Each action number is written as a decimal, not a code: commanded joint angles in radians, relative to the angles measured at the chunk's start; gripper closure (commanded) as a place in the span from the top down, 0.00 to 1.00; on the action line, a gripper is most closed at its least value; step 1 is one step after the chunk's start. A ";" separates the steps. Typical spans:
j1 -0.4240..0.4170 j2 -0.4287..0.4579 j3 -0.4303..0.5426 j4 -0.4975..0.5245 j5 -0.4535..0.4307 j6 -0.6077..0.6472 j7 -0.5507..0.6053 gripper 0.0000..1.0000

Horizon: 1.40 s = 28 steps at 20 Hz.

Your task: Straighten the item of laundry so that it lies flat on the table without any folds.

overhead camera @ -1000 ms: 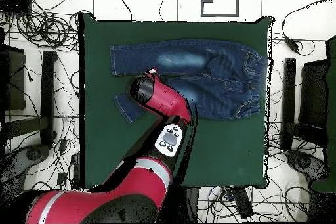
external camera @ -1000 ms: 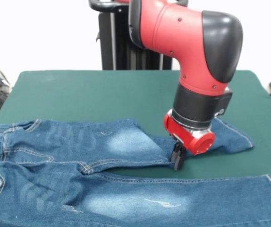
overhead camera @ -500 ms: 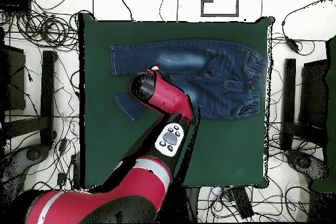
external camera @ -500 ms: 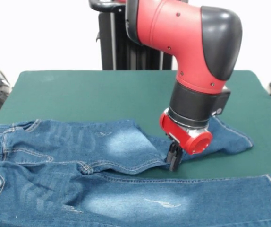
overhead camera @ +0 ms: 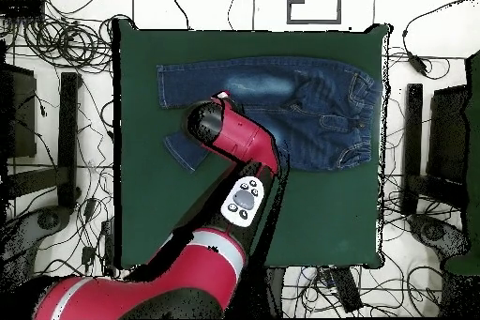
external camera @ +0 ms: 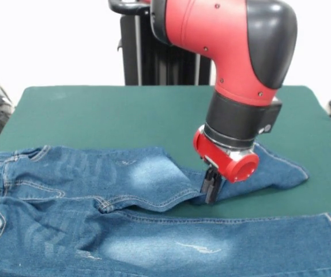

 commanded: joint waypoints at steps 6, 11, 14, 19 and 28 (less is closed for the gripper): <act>0.035 -0.086 0.088 0.111 -0.047 0.013 0.152 1.00; 0.028 -0.092 0.103 0.118 -0.043 0.005 0.172 1.00; 0.021 -0.100 0.123 0.128 -0.043 0.003 0.166 1.00; 0.010 -0.116 0.149 0.144 -0.045 -0.004 0.153 1.00; -0.050 -0.157 0.292 0.262 -0.082 -0.093 0.074 1.00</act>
